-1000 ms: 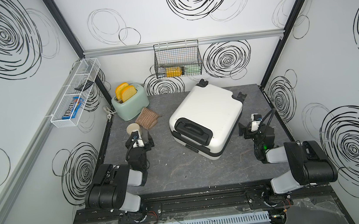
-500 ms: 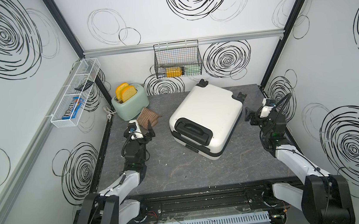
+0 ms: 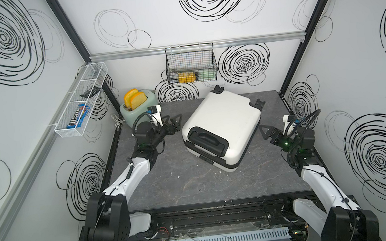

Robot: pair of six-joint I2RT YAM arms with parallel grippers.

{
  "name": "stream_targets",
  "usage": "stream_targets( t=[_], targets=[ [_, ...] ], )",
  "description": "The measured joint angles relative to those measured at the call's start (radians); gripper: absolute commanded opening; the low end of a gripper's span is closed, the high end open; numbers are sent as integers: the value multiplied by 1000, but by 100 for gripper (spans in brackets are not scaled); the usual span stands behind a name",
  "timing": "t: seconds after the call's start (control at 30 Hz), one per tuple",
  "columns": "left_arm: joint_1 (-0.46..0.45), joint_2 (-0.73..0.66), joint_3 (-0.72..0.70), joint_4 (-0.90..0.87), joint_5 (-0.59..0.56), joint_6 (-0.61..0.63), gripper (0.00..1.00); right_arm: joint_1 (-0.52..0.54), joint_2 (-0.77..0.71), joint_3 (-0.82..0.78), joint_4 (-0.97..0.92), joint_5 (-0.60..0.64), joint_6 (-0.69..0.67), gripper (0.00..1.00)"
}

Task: Open the suitcase zippers
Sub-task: Adjust the suitcase at the center of the board.

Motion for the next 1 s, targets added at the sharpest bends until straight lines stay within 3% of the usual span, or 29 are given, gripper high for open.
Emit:
stream_targets(
  t=[0.23,0.6,0.8,1.0],
  targets=[
    [-31,158,73,-43,209,-101,92,137,31,40,-79,-8,47,97],
    [-25,191,-14,249,312,-311,87,151,171,153,-84,-33,47,98],
    [-73,169,-2,220,280,-214,87,145,227,201,-103,-36,24,97],
    [-237,67,57,-7,242,-3,88,151,300,264,-108,-42,-6,97]
  ],
)
